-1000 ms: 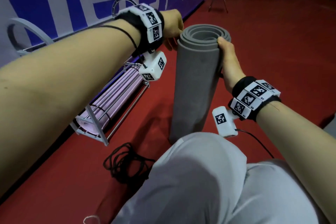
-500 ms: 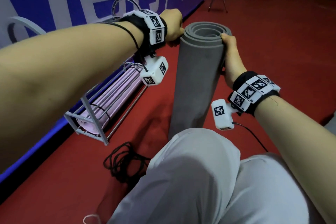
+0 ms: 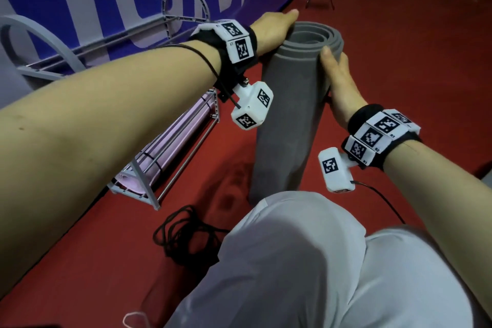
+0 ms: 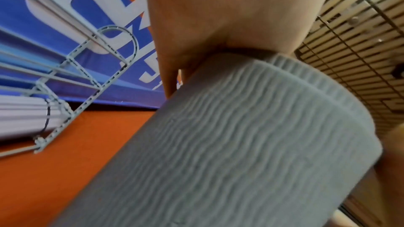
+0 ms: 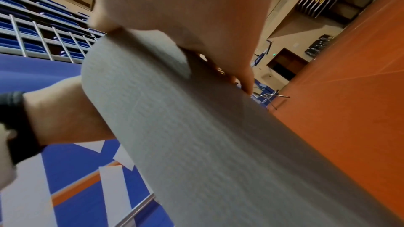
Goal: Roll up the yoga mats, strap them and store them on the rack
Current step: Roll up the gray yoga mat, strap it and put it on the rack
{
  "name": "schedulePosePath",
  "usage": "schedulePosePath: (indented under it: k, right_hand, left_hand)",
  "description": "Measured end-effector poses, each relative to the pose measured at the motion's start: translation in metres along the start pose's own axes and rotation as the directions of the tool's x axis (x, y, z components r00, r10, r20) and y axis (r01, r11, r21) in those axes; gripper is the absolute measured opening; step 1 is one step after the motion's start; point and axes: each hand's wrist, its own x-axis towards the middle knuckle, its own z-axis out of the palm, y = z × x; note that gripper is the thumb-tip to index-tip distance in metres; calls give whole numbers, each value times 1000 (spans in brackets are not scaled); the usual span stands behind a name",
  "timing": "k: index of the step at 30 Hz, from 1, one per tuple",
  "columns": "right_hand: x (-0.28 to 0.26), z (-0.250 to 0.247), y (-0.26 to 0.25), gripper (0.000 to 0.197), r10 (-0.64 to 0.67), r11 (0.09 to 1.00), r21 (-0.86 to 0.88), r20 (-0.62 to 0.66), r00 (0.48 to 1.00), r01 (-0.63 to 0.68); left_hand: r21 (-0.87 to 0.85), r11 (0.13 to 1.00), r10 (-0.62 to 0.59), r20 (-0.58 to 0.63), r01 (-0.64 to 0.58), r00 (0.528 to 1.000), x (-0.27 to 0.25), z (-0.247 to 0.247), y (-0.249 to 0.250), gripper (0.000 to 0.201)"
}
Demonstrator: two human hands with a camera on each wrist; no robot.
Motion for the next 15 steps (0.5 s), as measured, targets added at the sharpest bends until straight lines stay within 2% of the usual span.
schedulePosePath:
  k: [1,4,6,7,10,12,15]
  right_hand:
    - [-4,0,1,111,-25,998,-61,25,999,26]
    - [-10,-2,7,132,-89,962,-248,101,991,112]
    - [-6,2,8,135,-76,946,-309,71,995,95]
    - [-5,4,8,136,-76,941,-326,53,996,89]
    - [3,5,13,132,-87,931,-350,58,995,101]
    - [1,5,11,131,-54,942,-328,59,997,71]
    - [-3,0,13,132,-9,975,-219,55,998,21]
  left_hand:
    - [86,995,44,-33,-41,998,1,-2,0,39]
    - [405,899,237,-126,-168,963,-6,-8,5,44]
    - [540,801,328,-34,-259,944,-13,-10,15,52]
    - [583,764,312,41,-276,949,-18,-6,21,62]
    - [689,697,89,193,-199,977,-24,8,36,101]
    - [727,667,2,212,-159,977,-23,13,38,106]
    - [715,678,-5,238,-172,971,-18,16,36,98]
